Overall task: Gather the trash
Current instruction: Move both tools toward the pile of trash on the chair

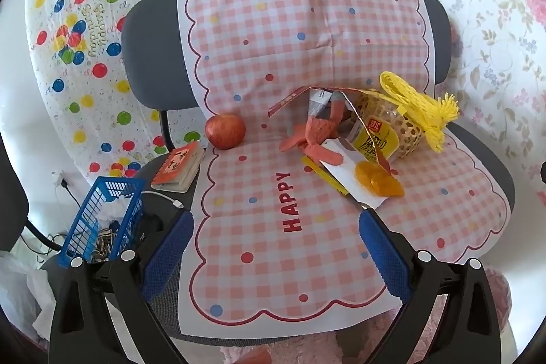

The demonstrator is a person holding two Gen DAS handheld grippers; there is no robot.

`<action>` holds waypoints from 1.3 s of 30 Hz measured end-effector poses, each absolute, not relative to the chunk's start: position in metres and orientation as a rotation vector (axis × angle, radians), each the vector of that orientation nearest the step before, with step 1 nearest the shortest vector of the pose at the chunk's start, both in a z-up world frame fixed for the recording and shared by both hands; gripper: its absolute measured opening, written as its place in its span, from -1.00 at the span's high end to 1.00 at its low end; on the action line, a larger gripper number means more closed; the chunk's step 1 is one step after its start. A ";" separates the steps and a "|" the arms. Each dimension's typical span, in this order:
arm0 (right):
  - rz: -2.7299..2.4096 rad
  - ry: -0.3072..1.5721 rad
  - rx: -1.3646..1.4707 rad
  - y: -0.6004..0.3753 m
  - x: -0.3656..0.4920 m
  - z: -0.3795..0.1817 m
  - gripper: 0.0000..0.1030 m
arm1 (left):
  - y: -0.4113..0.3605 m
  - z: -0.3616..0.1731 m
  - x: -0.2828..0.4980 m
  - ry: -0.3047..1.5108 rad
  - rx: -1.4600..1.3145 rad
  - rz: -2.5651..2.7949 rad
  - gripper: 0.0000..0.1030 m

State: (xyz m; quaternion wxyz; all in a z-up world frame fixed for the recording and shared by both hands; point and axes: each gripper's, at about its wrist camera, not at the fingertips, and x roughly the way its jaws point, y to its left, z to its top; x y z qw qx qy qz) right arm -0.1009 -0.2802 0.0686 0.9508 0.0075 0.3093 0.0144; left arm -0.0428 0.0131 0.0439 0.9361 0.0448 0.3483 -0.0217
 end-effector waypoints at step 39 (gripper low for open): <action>0.025 0.638 -0.009 -0.278 -0.098 0.064 -0.89 | 0.015 0.037 -0.041 0.721 0.096 -0.035 -0.87</action>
